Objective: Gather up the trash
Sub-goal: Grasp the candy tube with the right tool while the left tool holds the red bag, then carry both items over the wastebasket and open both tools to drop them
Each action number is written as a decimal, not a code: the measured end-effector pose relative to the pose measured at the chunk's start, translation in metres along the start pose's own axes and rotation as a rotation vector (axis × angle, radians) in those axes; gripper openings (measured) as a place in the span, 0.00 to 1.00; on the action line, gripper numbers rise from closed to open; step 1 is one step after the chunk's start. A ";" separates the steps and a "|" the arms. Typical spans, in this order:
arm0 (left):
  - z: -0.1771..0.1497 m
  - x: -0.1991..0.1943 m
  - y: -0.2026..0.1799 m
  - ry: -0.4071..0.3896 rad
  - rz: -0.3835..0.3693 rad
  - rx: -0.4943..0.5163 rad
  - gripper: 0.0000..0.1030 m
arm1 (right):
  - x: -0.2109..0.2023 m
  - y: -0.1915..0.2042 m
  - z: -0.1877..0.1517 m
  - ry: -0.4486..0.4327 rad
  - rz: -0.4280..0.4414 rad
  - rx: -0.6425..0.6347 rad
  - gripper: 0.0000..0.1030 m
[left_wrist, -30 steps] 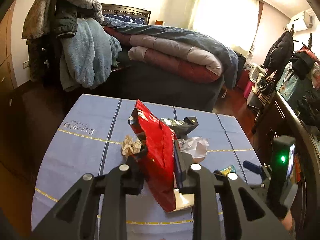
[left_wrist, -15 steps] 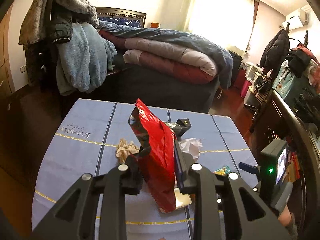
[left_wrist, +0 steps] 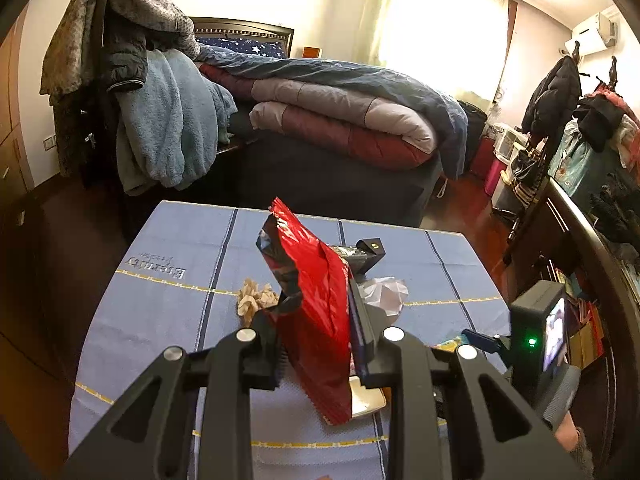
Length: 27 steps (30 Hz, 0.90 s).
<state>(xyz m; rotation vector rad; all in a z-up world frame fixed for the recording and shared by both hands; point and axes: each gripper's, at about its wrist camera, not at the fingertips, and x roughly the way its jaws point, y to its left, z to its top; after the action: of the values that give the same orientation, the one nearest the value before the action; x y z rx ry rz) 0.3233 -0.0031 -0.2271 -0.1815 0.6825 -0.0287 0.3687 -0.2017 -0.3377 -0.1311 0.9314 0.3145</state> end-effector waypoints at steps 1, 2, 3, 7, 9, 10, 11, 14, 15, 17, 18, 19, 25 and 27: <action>0.000 -0.001 0.000 0.001 0.005 0.001 0.26 | -0.003 -0.001 -0.002 -0.004 -0.006 0.009 0.78; -0.001 -0.001 -0.001 0.003 0.007 0.001 0.26 | -0.007 -0.004 -0.004 -0.010 -0.011 0.023 0.78; -0.001 -0.001 -0.001 0.005 0.007 0.001 0.26 | -0.009 -0.006 -0.005 -0.012 -0.012 0.033 0.78; -0.002 -0.006 -0.008 0.006 0.005 0.011 0.26 | -0.027 -0.017 -0.016 -0.027 -0.024 0.077 0.78; -0.003 -0.010 -0.016 0.005 -0.005 0.023 0.26 | -0.037 -0.022 -0.023 -0.033 -0.034 0.098 0.78; -0.002 -0.011 -0.020 0.004 -0.013 0.029 0.26 | -0.043 -0.026 -0.028 -0.039 -0.040 0.115 0.78; -0.003 -0.012 -0.023 0.002 -0.019 0.034 0.26 | -0.050 -0.030 -0.032 -0.042 -0.047 0.132 0.78; -0.004 -0.017 -0.043 -0.004 -0.050 0.064 0.26 | -0.067 -0.042 -0.045 -0.055 -0.069 0.174 0.78; -0.005 -0.018 -0.050 -0.004 -0.060 0.074 0.26 | -0.076 -0.047 -0.052 -0.063 -0.080 0.196 0.78; -0.007 -0.019 -0.068 -0.004 -0.092 0.101 0.26 | -0.089 -0.056 -0.060 -0.077 -0.094 0.223 0.78; -0.008 -0.019 -0.076 -0.004 -0.106 0.114 0.26 | -0.096 -0.062 -0.066 -0.086 -0.100 0.243 0.78; -0.010 -0.020 -0.087 -0.003 -0.126 0.130 0.26 | -0.104 -0.069 -0.073 -0.094 -0.105 0.264 0.78; -0.024 -0.018 -0.153 0.012 -0.257 0.224 0.26 | -0.140 -0.111 -0.105 -0.133 -0.170 0.380 0.78; -0.029 -0.017 -0.176 0.022 -0.304 0.259 0.26 | -0.151 -0.126 -0.116 -0.146 -0.197 0.409 0.78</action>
<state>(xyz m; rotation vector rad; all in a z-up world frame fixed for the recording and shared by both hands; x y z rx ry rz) 0.2975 -0.1796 -0.2073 -0.0345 0.6618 -0.4091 0.2364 -0.3808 -0.2875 0.1737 0.8129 -0.0515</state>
